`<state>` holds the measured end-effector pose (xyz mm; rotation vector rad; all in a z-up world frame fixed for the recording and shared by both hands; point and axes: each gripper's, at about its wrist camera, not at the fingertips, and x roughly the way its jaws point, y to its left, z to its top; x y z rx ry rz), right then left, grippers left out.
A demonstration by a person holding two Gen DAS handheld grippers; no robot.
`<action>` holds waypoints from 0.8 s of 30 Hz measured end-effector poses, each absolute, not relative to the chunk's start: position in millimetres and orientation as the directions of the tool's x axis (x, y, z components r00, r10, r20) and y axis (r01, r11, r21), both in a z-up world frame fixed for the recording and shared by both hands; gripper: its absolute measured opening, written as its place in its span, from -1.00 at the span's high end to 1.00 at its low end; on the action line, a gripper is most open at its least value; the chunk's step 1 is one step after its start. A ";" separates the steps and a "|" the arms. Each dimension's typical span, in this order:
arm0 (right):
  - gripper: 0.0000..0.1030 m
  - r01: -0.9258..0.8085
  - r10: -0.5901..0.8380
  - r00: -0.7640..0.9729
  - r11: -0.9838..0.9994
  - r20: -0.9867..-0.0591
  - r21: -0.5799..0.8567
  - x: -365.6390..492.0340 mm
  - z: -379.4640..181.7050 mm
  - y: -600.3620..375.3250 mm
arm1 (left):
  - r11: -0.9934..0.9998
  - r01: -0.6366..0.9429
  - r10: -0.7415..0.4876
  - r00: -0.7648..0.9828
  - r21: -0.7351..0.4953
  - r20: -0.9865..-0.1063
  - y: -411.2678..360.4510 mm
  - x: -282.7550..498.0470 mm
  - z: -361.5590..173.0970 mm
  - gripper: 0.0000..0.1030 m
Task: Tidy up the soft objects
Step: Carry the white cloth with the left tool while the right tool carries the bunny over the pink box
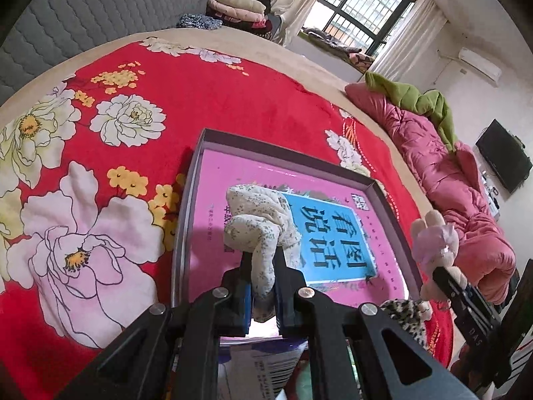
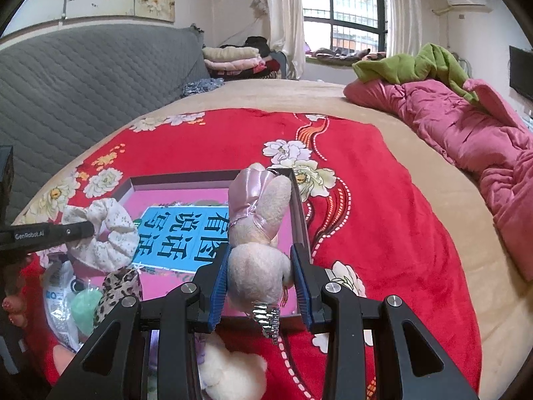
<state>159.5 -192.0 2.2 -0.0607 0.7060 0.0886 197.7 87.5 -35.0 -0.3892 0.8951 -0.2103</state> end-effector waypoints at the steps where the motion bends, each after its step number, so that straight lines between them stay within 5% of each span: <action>1: 0.28 -0.106 0.064 0.750 0.994 -0.659 -0.024 162.4 0.3 -191.0 | 0.910 0.016 -0.337 0.607 -0.414 -0.719 87.6 197.8 -35.8 0.80; 24: 0.26 -0.086 -0.062 0.691 0.982 -0.720 -0.167 186.8 -31.9 -188.5 | 0.912 0.016 -0.343 0.581 -0.411 -0.738 88.5 196.5 -42.2 0.80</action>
